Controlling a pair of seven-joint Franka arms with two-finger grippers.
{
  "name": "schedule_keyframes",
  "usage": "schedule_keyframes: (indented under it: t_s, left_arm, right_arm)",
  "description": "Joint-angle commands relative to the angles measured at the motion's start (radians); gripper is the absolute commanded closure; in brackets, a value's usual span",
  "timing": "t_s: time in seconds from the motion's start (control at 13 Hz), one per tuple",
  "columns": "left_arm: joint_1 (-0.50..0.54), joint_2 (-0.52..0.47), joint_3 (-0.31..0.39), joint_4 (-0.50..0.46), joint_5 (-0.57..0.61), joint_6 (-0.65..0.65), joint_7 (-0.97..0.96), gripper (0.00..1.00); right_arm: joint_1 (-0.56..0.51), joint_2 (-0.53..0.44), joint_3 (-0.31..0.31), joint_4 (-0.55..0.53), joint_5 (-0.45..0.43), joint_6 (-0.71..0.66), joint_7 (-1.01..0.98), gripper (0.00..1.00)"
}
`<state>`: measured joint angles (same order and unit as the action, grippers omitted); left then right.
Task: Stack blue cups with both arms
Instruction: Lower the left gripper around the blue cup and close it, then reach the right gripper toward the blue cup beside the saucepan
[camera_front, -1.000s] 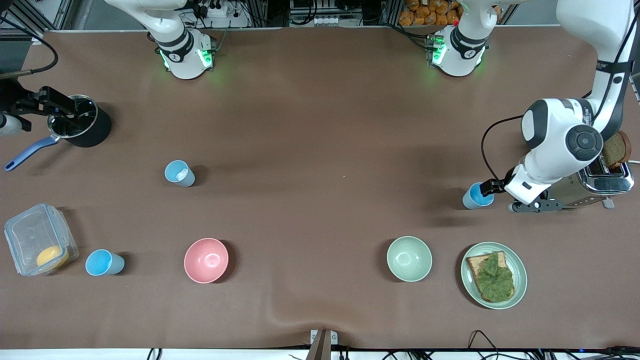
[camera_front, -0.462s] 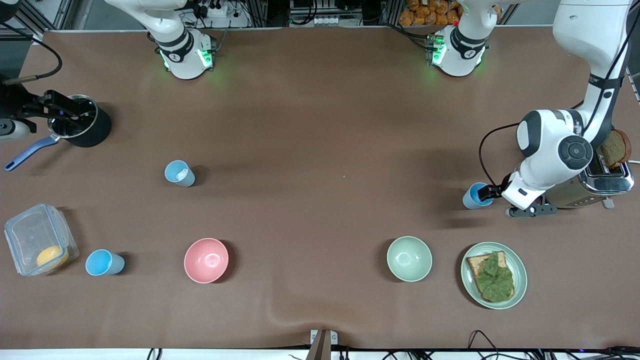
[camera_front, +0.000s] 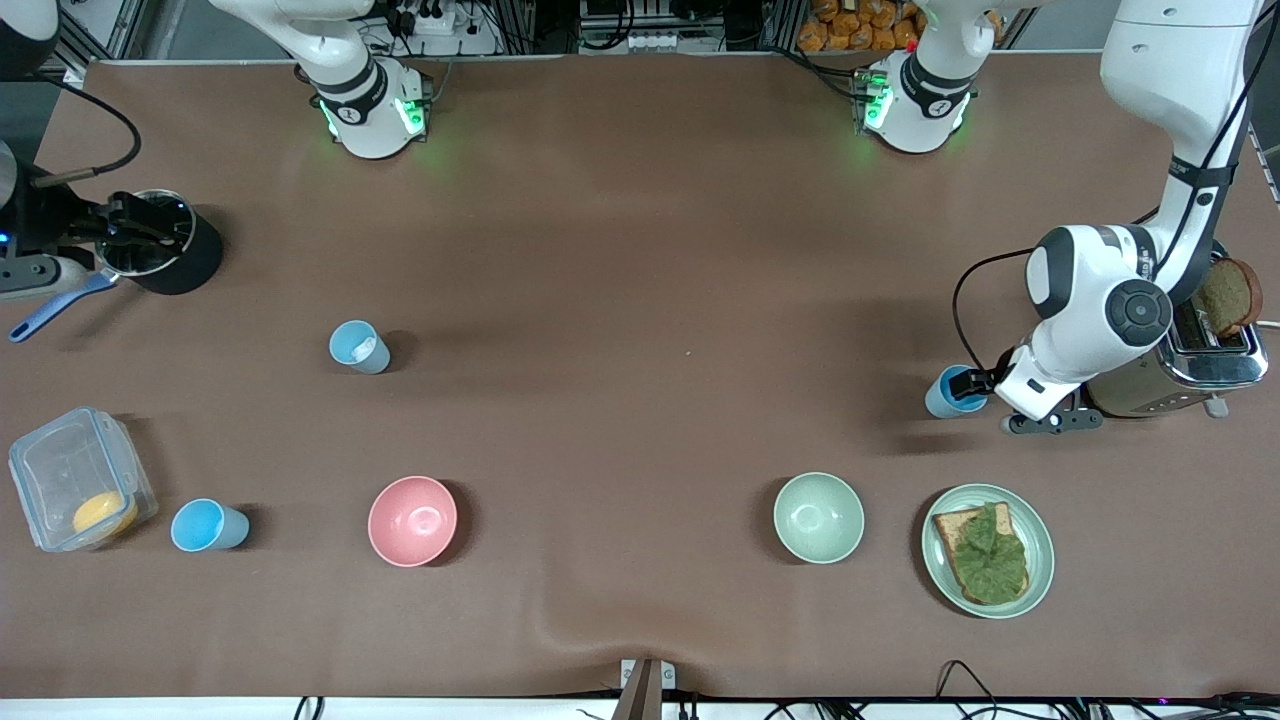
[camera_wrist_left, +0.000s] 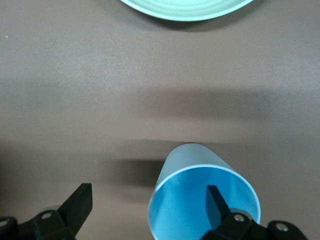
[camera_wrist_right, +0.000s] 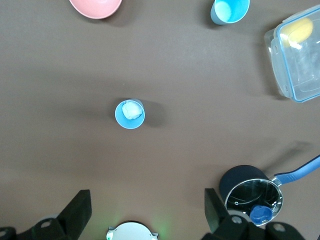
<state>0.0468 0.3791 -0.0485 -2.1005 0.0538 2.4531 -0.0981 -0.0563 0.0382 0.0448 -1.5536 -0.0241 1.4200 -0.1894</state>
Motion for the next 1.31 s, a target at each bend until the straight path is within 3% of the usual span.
schedule_keyframes:
  t_s: [0.0,0.15,0.38,0.46,1.23]
  left_arm:
    - [0.005,-0.005,-0.007,-0.009,0.024,0.020,-0.018,0.09]
    - [0.002,-0.006,-0.007,-0.009,0.024,0.018,-0.018,0.30]
    - [0.002,-0.012,-0.008,-0.009,0.023,0.015,-0.023,0.91]
    - [0.001,-0.012,-0.008,-0.009,0.021,0.015,-0.038,1.00]
    - [-0.007,0.008,-0.010,0.007,0.012,0.014,-0.051,1.00]
  right_arm:
    - [-0.005,-0.009,0.000,-0.023,0.015,0.007,-0.016,0.00]
    - [-0.008,-0.009,0.000,-0.067,0.016,0.045,-0.016,0.00]
    - [-0.022,-0.020,-0.002,-0.224,0.044,0.186,-0.016,0.00]
    - [-0.016,-0.021,-0.002,-0.258,0.044,0.221,-0.016,0.00]
    - [0.016,-0.044,0.004,-0.598,0.073,0.555,-0.015,0.00]
